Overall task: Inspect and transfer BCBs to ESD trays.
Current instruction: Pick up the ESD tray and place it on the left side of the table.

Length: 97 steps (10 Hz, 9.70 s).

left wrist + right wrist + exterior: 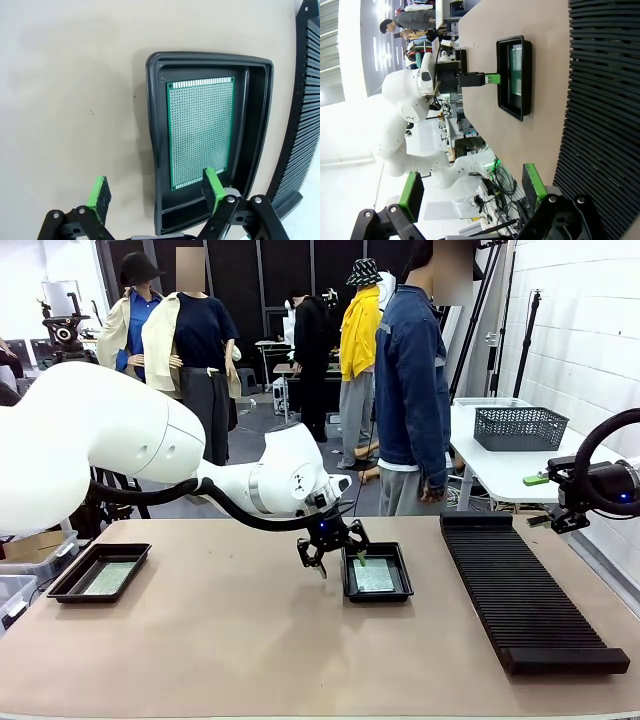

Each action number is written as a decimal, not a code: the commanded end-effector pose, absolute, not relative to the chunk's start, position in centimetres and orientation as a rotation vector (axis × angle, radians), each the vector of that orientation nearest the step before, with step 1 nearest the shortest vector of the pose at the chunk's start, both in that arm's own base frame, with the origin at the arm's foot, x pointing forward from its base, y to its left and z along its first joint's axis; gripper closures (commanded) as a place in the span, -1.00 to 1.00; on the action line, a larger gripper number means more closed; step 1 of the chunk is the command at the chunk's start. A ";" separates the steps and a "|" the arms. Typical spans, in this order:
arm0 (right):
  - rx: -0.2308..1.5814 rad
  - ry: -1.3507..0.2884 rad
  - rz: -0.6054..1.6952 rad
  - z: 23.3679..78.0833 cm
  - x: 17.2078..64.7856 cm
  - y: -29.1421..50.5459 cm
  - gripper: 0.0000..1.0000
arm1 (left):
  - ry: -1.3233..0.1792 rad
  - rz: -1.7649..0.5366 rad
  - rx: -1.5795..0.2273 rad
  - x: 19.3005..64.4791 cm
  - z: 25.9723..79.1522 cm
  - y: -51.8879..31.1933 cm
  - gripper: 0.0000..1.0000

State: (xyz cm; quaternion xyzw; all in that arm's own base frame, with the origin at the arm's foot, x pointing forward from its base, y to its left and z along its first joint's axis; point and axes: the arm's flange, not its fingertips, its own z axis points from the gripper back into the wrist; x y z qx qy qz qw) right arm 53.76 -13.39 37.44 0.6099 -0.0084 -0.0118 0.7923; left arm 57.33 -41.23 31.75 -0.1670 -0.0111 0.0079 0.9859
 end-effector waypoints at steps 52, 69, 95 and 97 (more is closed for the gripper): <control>1.301 -0.019 -0.043 37.6 53.6 -13.1 -1.00 | 0.011 -0.068 -0.113 57.7 32.2 -9.6 1.00; 1.301 -0.019 -0.043 37.6 53.6 -13.1 -1.00 | 0.025 -0.070 -0.070 57.6 34.6 -3.0 -0.86; 1.301 -0.019 -0.043 37.6 53.6 -13.1 -1.00 | -0.023 -0.064 -0.244 56.1 39.7 -2.1 -1.00; 1.301 -0.019 -0.043 37.6 53.6 -13.1 -1.00 | -0.023 -0.056 -0.343 55.0 41.2 0.7 -1.00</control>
